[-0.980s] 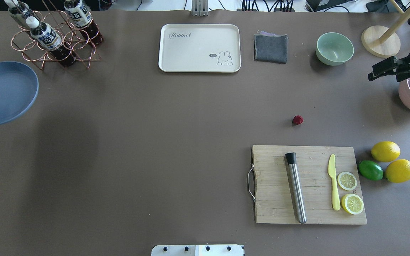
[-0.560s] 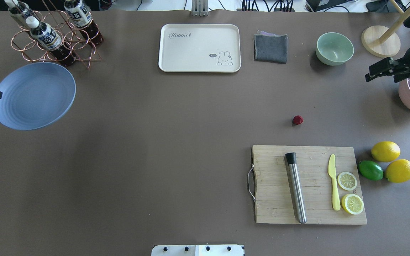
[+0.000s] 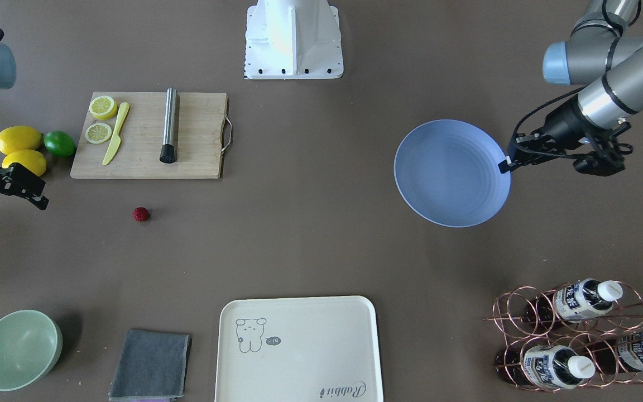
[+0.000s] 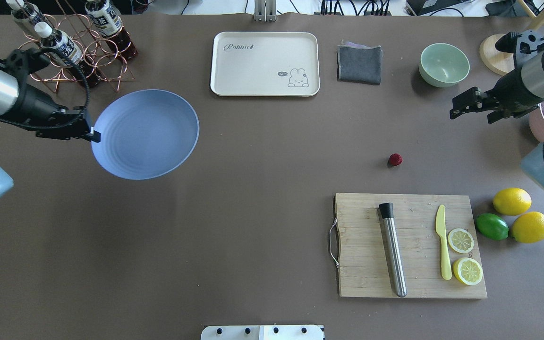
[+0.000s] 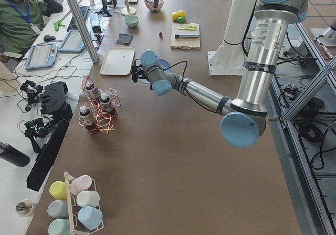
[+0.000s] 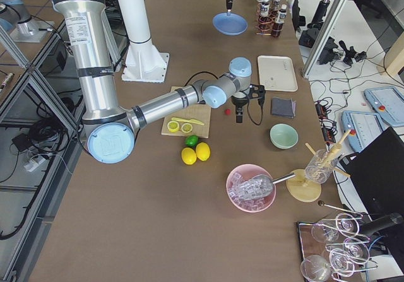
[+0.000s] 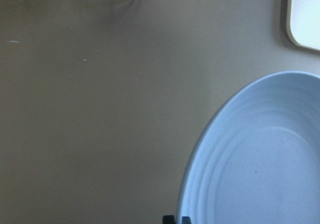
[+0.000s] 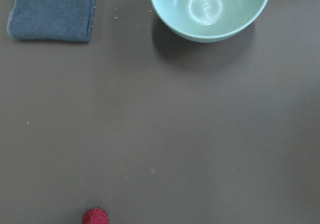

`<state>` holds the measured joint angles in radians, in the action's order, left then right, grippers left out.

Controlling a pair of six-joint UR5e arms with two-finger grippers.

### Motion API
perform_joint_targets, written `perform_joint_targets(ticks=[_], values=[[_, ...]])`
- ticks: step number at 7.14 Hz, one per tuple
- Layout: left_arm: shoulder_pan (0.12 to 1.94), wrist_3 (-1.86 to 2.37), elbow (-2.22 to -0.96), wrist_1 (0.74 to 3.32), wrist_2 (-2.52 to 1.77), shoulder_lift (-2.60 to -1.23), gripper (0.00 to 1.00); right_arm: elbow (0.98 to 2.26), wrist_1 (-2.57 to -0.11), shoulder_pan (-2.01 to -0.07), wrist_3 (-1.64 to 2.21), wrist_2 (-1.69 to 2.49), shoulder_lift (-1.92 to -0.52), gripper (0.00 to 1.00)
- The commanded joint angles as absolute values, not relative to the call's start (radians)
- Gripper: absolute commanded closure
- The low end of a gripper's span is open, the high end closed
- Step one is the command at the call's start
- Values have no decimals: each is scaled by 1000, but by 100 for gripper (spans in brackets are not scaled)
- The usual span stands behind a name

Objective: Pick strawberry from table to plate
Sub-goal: 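Slide the blue plate inward with the left gripper while the right approaches the strawberry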

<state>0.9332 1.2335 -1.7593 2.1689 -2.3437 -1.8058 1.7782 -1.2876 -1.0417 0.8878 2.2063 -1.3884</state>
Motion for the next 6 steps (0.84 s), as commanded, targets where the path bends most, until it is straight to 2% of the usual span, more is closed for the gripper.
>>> perform_joint_targets(ticks=[1,4,6], values=[[752,1407,-1749,2164,-2187,-1938,100,1776,-1287,-962,1012,2149,-1344,0],[568,1502,-1714,2100,-1963,-2057,100,1766,-1289,-905,1034,2108,-1342,0],[537,1509,-1684,2098,-1919,-2079,100,1766,-1289,-870,1034,2097,-1342,0]])
